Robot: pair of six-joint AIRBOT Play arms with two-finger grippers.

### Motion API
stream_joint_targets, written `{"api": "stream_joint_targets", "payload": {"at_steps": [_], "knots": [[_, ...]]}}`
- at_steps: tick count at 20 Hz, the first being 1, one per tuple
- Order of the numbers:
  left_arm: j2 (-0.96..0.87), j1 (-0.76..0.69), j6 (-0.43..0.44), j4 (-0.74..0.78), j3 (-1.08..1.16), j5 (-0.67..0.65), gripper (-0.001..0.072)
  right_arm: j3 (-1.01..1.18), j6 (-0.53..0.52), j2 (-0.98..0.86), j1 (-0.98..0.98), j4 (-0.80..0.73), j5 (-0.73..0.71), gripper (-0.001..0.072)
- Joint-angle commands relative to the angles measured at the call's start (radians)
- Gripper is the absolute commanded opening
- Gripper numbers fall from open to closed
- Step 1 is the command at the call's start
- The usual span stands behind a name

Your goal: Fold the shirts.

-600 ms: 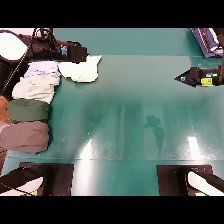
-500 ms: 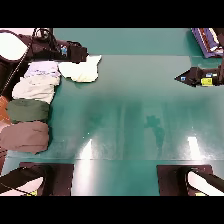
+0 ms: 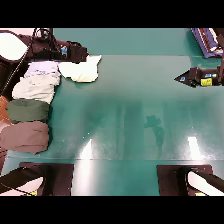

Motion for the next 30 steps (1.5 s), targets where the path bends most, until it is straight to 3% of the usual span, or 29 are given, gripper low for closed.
{"api": "stream_joint_targets", "payload": {"at_steps": [1, 4, 6, 7, 8, 9, 12, 15, 18, 23, 24, 25, 26, 30], "knots": [[0.001, 0.0, 0.0, 0.0, 0.0, 0.001, 0.0026, 0.0, 0.001, 0.0, 0.001, 0.002, 0.0, 0.0015], [0.0, 0.0, -0.001, -0.001, 0.0, 0.002, 0.0026, 0.0, 0.001, 0.0, 0.001, 0.002, -0.013, 0.0015], [-0.004, 0.0, 0.026, 0.047, -0.003, 0.079, 0.0039, 0.0, 0.001, 0.0, 0.001, 0.002, -0.025, 0.0014], [-0.011, 0.003, 0.021, 0.106, -0.003, 0.119, 0.0305, 0.0, 0.001, 0.0, 0.001, 0.002, -0.019, 0.0014], [-0.027, 0.011, -0.038, 0.188, -0.003, 0.159, 0.0583, 0.0, 0.001, 0.0, 0.001, 0.002, -0.018, 0.0015], [-0.053, 0.03, -0.109, 0.249, -0.003, 0.17, 0.0591, 0.0, 0.001, 0.0, 0.002, 0.002, -0.017, 0.0015], [-0.193, 0.138, -0.168, 0.258, -0.003, 0.159, 0.0592, 0.0, 0.001, 0.0, 0.003, 0.002, 0.001, 0.0014], [-0.373, 0.219, -0.15, 0.161, 0.002, 0.177, 0.061, 0.0, 0.001, 0.0, 0.003, 0.002, 0.015, 0.0015], [-0.518, 0.226, -0.037, 0.081, 0.044, 0.207, 0.061, 0.0, 0.001, 0.0, 0.003, 0.002, 0.013, 0.0015], [-0.625, 0.226, -0.017, 0.034, 0.108, 0.249, 0.0606, 0.0, 0.001, 0.0, 0.003, 0.002, -0.007, 0.0015], [-0.624, 0.226, -0.018, 0.031, 0.114, 0.256, 0.0477, 0.0, 0.001, 0.0, 0.003, 0.002, -0.01, 0.0015], [-0.624, 0.226, -0.017, 0.031, 0.137, 0.233, 0.0217, 0.0, 0.001, 0.0, 0.003, 0.002, -0.018, 0.0015], [-0.623, 0.226, -0.013, 0.031, 0.171, 0.2, 0.0031, 0.0, 0.001, 0.002, 0.003, 0.002, -0.026, 0.0015], [-0.575, 0.226, 0.058, 0.017, 0.452, -0.015, 0.0024, 0.039, 0.0, 0.056, -0.002, -0.003, -0.097, 0.0015]]}}
